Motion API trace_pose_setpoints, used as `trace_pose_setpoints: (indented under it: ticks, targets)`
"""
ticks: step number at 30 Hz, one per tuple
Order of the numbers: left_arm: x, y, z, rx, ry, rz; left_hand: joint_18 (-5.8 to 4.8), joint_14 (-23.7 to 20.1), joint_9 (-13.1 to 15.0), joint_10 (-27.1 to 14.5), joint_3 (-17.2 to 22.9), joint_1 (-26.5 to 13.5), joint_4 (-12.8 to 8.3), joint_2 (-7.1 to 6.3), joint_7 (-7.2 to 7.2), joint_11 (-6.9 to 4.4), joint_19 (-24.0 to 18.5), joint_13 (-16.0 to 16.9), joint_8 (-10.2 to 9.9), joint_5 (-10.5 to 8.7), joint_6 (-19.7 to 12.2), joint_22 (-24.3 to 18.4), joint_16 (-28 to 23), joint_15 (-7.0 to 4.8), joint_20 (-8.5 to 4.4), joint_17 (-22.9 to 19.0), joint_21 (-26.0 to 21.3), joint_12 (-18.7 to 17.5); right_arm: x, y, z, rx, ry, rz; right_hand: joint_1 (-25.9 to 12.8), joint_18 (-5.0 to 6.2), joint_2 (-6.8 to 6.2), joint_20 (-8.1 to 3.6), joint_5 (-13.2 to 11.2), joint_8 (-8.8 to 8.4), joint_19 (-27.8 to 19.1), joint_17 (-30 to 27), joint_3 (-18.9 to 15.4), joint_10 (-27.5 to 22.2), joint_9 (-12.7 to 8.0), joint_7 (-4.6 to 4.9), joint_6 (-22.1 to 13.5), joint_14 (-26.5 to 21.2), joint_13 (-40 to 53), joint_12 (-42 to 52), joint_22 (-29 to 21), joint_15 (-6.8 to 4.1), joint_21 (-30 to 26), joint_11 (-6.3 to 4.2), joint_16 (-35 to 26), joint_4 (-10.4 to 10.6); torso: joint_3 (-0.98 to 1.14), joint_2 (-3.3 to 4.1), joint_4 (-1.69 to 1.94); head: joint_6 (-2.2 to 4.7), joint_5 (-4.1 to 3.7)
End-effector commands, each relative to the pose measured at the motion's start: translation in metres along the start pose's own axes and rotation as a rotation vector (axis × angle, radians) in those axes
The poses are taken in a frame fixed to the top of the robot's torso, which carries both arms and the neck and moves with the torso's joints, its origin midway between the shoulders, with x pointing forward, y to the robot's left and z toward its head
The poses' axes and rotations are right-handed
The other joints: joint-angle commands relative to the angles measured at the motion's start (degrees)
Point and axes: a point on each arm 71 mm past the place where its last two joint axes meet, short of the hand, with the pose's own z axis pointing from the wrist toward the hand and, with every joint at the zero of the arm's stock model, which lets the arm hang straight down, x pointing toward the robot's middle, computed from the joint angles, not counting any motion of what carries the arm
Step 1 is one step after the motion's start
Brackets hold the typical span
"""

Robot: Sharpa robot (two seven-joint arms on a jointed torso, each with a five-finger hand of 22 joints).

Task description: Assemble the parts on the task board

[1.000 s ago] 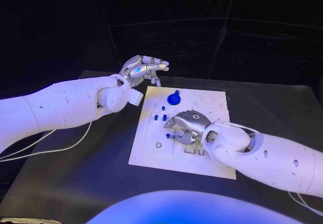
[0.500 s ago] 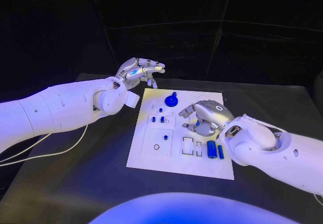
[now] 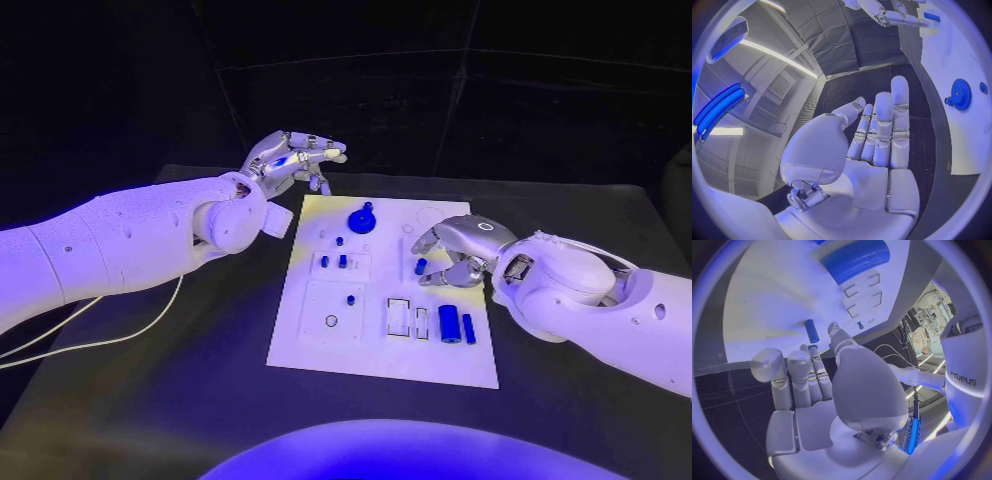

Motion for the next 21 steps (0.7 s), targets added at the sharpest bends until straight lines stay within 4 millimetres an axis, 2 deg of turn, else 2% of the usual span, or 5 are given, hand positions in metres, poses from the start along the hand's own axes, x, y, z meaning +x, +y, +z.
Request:
trace_pose_setpoints:
  ticks: [1, 6, 12, 15, 21]
  targets:
    - [0.0009, -0.0014, 0.001, 0.006, 0.009, -0.009, 1.15, -0.4, 0.0, -0.5, -0.3, -0.4, -0.2, 0.03, -0.1, -0.05, -0.4, 0.1, 0.3, 0.13, -0.4, -0.1, -0.3, -0.02, 0.11, -0.1, -0.2, 0.2, 0.006, -0.0017, 0.0011, 0.024, 0.104, -0.061, 1.5, 1.0, 0.39, 0.06, 0.4, -0.19, -0.2, -0.3, -1.2, -0.3, 0.1, -0.3, 0.1, -0.1, 0.1, 0.8, -0.3, 0.09, -0.4, -0.12, -0.3, 0.8, 0.01, 0.0, 0.07, -0.16, 0.07]
    - [0.0008, -0.0013, 0.0011, 0.006, 0.009, -0.009, 1.15, -0.4, 0.0, -0.5, -0.3, -0.4, -0.2, 0.03, -0.1, -0.05, -0.4, 0.1, 0.3, 0.13, -0.4, -0.1, -0.3, -0.02, 0.11, -0.1, -0.2, 0.2, 0.0072, 0.0, 0.0036, 0.017, 0.116, -0.066, 2.3, 1.03, 1.36, -0.1, 0.4, -0.08, -0.1, -0.6, -1.4, 0.7, 0.1, 0.01, 0.6, -0.1, 0.1, 1.7, -0.4, -0.13, -0.6, -0.41, -0.5, 1.1, 0.02, -0.02, 0.06, -0.15, 0.13]
    - [0.0007, -0.0013, 0.0012, 0.006, 0.009, -0.009, 1.15, -0.4, 0.0, -0.5, -0.3, -0.4, -0.2, 0.03, -0.1, -0.05, -0.4, 0.1, 0.3, 0.13, -0.4, -0.1, -0.3, -0.02, 0.11, -0.1, -0.2, 0.2, 0.0068, 0.0013, 0.0064, 0.012, 0.104, -0.063, 3.6, 0.96, 3.9, -0.6, -1.4, 0.22, 0.4, -1.4, -0.6, 3.2, 0.3, 0.48, 2.2, -0.2, 0.2, 3.4, -0.1, -0.68, -0.4, -1.07, -1.0, 1.1, -0.01, -0.01, 0.09, -0.16, 0.19]
    - [0.0005, -0.0012, 0.0011, 0.006, 0.008, -0.008, 1.15, -0.4, 0.0, -0.5, -0.3, -0.4, -0.2, 0.03, -0.1, -0.05, -0.4, 0.1, 0.3, 0.13, -0.4, -0.1, -0.3, -0.02, 0.11, -0.1, -0.2, 0.2, 0.0062, 0.0012, 0.007, 0.013, 0.094, -0.059, 3.6, 0.91, 4.66, -0.93, -1.7, 0.44, 0.7, -1.3, -0.4, 4.9, 0.3, 0.61, 3.3, -0.1, 0.1, 4.1, 0.2, -1.04, -0.2, -1.41, -0.9, 1.4, 0.02, 0.01, 0.05, -0.19, 0.32]
    - [-0.0001, -0.0011, 0.0012, 0.005, 0.007, -0.008, 1.15, -0.4, 0.0, -0.5, -0.3, -0.4, -0.2, 0.03, -0.1, -0.05, -0.4, 0.1, 0.3, 0.13, -0.4, -0.1, -0.3, -0.02, 0.11, -0.1, -0.2, 0.2, 0.0037, 0.0026, 0.0074, 0.002, 0.057, -0.048, 4.3, 0.51, 5.94, -1.37, -2.0, 0.78, 1.7, 0.3, 0.7, 8.6, 0.4, 0.36, 5.0, 0.5, 0.1, 4.9, 2.2, -1.5, 1.1, -1.89, 0.4, 1.7, 0.07, 0.05, -0.07, -0.26, 0.34]
